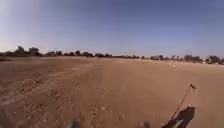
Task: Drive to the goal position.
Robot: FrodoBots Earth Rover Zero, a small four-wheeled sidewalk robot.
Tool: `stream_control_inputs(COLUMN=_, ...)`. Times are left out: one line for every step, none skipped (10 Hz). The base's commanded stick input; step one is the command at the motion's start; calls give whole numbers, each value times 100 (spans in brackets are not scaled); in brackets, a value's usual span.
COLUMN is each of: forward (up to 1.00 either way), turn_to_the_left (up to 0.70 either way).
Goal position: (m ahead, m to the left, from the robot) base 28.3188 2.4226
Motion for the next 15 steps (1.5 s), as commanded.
stream_control_inputs(forward=100, turn_to_the_left=0)
stream_control_inputs(forward=100, turn_to_the_left=0)
stream_control_inputs(forward=100, turn_to_the_left=0)
stream_control_inputs(forward=100, turn_to_the_left=0)
stream_control_inputs(forward=100, turn_to_the_left=0)
stream_control_inputs(forward=100, turn_to_the_left=0)
stream_control_inputs(forward=100, turn_to_the_left=0)
stream_control_inputs(forward=100, turn_to_the_left=0)
stream_control_inputs(forward=100, turn_to_the_left=0)
stream_control_inputs(forward=100, turn_to_the_left=0)
stream_control_inputs(forward=100, turn_to_the_left=0)
stream_control_inputs(forward=100, turn_to_the_left=0)
stream_control_inputs(forward=100, turn_to_the_left=0)
stream_control_inputs(forward=100, turn_to_the_left=0)
stream_control_inputs(forward=100, turn_to_the_left=0)
